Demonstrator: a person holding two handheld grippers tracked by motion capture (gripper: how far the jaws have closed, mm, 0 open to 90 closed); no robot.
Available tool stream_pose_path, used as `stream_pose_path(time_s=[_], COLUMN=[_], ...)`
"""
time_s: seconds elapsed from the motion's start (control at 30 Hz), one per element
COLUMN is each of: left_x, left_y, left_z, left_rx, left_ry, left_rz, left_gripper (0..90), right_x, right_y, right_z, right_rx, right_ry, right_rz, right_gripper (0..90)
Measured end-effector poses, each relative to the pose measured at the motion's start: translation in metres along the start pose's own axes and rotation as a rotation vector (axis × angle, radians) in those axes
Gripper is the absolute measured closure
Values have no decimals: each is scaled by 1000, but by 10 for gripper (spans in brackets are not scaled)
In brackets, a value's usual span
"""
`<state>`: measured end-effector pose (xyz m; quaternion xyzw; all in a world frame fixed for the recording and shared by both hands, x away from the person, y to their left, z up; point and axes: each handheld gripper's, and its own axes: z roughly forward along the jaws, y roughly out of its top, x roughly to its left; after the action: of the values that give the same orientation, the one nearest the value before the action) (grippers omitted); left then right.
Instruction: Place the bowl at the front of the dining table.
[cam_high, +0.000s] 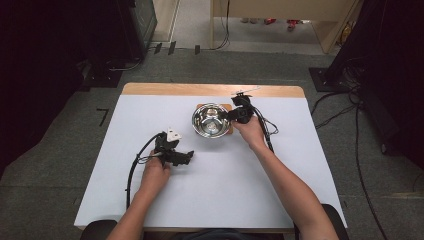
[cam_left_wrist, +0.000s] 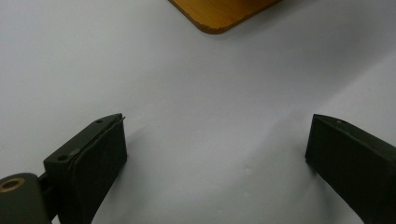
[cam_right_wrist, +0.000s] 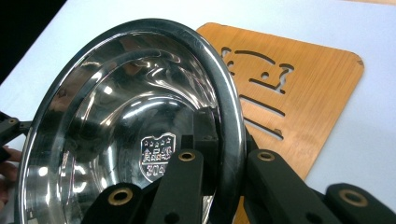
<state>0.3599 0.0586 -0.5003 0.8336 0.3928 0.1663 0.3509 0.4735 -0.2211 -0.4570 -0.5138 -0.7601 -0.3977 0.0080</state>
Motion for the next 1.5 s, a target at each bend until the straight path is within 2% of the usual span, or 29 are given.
stream_pose_path(time_s=[0.4, 1.0, 1.2, 1.5], left_x=[0, 0, 0, 0], left_y=[0, 0, 0, 0], left_z=[0, 0, 0, 0], left_rx=[-1, 0, 0, 0], left_ry=[0, 0, 0, 0], left_rz=[-1, 1, 1, 0], left_gripper=[51, 52, 51, 51], right_x=[-8, -20, -21, -27], right_y=[7, 8, 7, 6], right_z=[5, 9, 10, 12], right_rx=[-8, -16, -16, -20], right_ry=[-20, -52, -63, -93], right_rz=[17, 49, 46, 62], right_gripper=[871, 869, 868, 870])
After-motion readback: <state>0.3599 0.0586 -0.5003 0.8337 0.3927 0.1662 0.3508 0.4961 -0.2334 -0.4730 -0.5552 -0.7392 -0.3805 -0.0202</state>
